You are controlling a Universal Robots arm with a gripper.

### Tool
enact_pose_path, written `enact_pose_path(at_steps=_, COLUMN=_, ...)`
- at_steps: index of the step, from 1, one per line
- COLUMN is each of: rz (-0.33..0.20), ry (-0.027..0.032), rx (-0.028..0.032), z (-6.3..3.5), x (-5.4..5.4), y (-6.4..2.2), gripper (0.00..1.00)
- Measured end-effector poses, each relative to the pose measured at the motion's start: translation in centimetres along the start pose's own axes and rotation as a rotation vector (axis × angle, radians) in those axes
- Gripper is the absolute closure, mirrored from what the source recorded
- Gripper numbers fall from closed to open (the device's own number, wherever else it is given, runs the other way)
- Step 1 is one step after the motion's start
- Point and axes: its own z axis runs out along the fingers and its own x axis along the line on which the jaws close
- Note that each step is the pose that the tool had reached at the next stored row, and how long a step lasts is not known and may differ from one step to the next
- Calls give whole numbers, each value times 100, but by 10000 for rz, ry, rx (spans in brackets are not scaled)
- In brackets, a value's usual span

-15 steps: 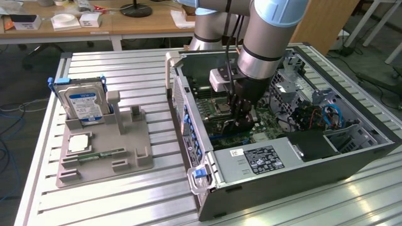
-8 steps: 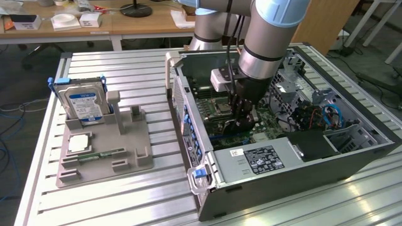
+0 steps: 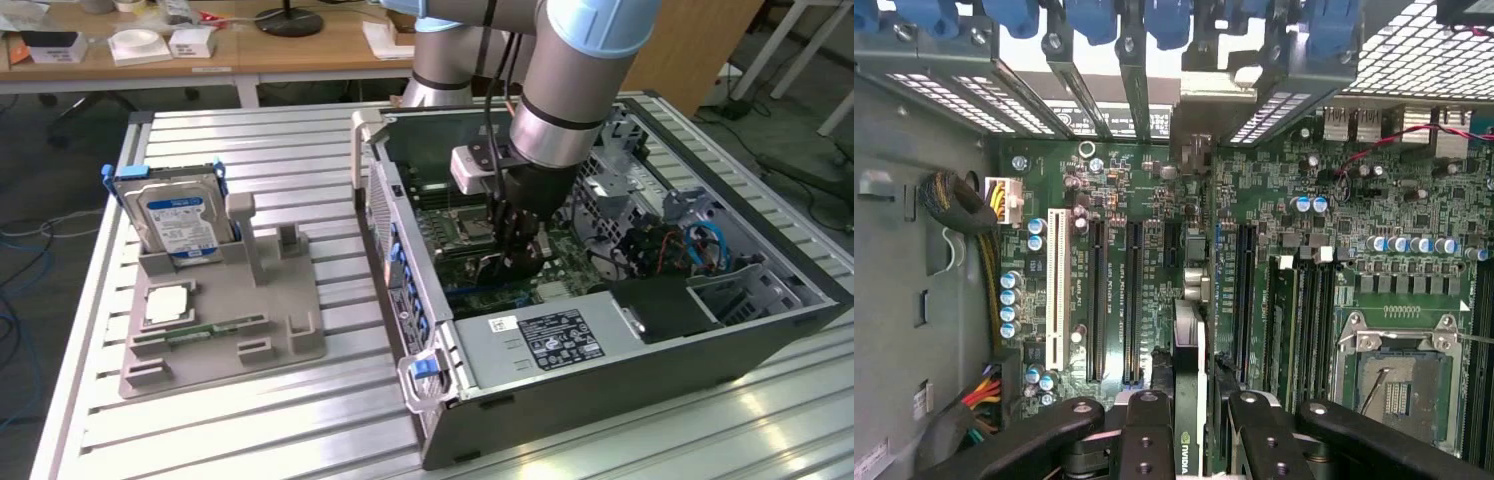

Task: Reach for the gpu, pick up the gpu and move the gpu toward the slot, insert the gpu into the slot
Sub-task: 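Insert the gpu into the slot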

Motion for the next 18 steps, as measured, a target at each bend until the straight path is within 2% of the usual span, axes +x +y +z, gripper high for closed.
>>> enact_pose_path(at_steps=8, rz=0, ry=-2, rx=2, z=9, x=-29, y=72, gripper=74)
enact_pose_path(at_steps=18, rz=1, ry=0, rx=0, z=23, x=-74, y=91, gripper=74)
